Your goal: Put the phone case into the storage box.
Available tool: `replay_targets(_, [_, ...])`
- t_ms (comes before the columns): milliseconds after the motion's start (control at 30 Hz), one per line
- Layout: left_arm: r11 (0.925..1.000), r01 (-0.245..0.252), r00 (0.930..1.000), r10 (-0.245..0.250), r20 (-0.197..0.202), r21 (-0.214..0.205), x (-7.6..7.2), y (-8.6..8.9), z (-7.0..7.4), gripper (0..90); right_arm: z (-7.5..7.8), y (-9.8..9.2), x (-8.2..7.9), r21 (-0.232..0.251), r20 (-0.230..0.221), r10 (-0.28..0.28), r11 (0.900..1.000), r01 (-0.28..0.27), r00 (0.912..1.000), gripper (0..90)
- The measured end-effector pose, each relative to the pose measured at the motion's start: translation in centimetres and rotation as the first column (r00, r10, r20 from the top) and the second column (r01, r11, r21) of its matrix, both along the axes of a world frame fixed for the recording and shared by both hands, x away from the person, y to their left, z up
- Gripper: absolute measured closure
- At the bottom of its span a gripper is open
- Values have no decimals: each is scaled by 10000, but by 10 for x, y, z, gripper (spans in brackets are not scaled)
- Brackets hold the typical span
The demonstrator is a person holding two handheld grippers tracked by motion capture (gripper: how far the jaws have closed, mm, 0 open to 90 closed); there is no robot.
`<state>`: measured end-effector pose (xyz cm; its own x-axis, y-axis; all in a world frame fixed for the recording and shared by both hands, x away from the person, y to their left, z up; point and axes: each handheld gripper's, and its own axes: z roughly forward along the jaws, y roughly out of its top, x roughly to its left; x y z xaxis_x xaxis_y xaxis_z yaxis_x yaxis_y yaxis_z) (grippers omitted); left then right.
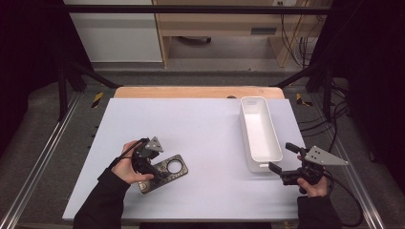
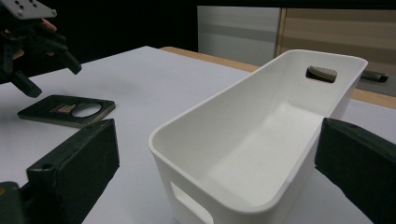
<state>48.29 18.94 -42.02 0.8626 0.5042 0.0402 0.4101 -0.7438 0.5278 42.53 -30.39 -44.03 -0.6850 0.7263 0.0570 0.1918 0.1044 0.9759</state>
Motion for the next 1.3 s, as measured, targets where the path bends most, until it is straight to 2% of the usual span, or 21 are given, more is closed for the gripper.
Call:
replay_targets(233, [9998,-8,9998,13,-213,210,2,-2,-12,22,0,0,0,-3,-2,-2,10000,2,10000,4])
replay_targets(900, [9972,79,9985,-39,-546,737,4,-8,-32,23,0,0,0,-15,-28,2,10000,-2,10000,4])
replay_targets(1300, [9962,70,9974,-8,-720,864,6,-8,-38,31,-1,1,0,-23,-59,31,10000,-31,10000,4])
